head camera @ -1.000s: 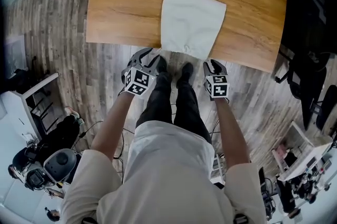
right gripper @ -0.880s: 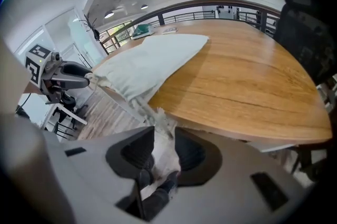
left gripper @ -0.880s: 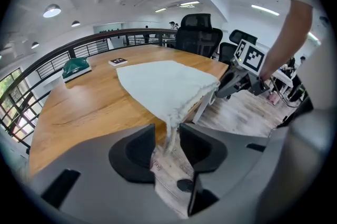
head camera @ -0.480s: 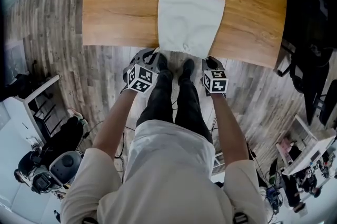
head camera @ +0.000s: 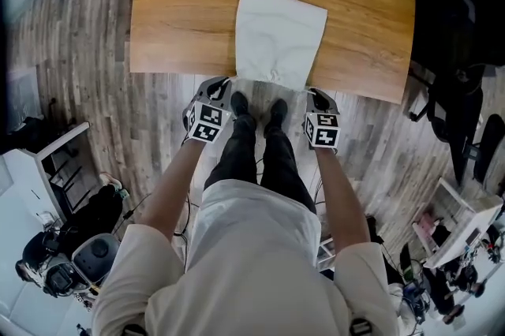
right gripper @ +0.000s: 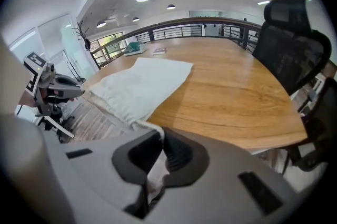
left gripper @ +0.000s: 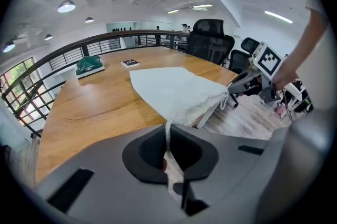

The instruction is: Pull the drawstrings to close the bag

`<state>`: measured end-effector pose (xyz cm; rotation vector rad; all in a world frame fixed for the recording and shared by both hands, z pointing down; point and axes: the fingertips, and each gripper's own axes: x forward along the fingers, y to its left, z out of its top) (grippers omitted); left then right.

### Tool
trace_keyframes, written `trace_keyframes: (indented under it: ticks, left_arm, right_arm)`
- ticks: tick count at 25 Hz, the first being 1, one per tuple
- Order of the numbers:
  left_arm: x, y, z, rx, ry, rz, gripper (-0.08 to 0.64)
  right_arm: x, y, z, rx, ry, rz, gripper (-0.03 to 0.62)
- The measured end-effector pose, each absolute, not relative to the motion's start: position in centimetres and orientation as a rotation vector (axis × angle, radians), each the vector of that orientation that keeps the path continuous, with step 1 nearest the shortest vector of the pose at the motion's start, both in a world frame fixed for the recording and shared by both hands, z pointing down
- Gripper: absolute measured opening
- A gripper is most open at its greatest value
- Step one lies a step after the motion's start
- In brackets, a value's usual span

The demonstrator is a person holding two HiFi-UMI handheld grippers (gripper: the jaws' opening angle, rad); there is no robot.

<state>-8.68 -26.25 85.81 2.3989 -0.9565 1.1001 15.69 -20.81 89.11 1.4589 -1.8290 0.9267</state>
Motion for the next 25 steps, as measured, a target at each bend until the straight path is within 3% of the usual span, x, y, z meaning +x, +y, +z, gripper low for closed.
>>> trace_keyframes:
  ticks: [25]
  left_arm:
    - [-7.6,-32.1,67.2,2.484,-1.321,0.750,-0.008]
  right_arm:
    - [20.8,-28.1,68.2,1.721,-1.951,0.508,0.005]
